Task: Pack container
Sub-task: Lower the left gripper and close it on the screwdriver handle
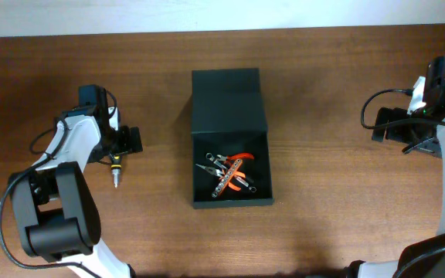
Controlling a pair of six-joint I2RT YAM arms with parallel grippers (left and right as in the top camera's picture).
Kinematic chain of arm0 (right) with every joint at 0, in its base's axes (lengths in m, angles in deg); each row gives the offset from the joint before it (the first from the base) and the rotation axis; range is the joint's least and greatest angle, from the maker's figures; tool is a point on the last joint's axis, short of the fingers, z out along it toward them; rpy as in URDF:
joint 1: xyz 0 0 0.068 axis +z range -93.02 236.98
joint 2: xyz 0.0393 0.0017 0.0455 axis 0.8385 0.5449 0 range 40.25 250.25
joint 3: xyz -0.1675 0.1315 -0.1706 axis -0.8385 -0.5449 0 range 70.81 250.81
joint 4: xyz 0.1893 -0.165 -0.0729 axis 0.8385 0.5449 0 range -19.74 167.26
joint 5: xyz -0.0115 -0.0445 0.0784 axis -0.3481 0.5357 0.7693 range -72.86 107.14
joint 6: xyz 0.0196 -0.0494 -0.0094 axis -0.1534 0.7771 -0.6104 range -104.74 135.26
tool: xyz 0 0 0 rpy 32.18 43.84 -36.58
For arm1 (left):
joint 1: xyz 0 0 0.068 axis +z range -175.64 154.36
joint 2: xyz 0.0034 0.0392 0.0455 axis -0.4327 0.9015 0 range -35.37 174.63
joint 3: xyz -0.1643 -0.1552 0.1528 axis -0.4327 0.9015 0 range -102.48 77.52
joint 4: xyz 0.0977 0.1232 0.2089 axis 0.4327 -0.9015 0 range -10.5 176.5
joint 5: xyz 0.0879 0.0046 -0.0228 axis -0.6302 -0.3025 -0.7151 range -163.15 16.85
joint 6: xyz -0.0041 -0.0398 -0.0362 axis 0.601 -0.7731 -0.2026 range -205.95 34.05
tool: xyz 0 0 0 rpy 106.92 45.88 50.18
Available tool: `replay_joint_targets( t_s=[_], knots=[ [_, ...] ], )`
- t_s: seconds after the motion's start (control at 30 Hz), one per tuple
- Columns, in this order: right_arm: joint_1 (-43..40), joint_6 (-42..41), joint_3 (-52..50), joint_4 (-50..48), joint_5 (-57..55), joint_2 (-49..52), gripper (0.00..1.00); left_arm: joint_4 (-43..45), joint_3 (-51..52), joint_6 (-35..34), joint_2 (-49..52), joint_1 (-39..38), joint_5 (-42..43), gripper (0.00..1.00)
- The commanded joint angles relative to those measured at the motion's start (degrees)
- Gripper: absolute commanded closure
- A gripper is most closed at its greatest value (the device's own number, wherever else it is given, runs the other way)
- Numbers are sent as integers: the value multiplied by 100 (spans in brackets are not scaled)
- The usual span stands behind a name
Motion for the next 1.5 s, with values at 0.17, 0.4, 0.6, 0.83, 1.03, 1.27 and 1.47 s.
replay_joint_targets(
  t_s=[0.17, 0.4, 0.6, 0.83, 1.03, 1.27, 1.47],
  knots=[
    [-42, -26, 7, -2, -46, 9, 1, -28, 13, 236, 94, 232, -59, 1],
    [-42, -26, 7, -2, -46, 9, 1, -57, 13, 236, 186, 315, -37, 1],
    [-42, -26, 7, -2, -46, 9, 1, -52, 13, 236, 323, 284, -37, 1],
    [-42, -26, 7, -2, -46, 9, 1, -74, 13, 232, 590, 284, -37, 1],
    [-42, -26, 7, -2, -46, 9, 1, -70, 13, 232, 603, 284, -35, 1],
    [-42, -26, 7, -2, -46, 9, 1, -70, 11, 234, 603, 284, -35, 1],
    [-42, -26, 7, -2, -46, 9, 1, -66, 11, 234, 603, 284, -37, 27]
  ],
)
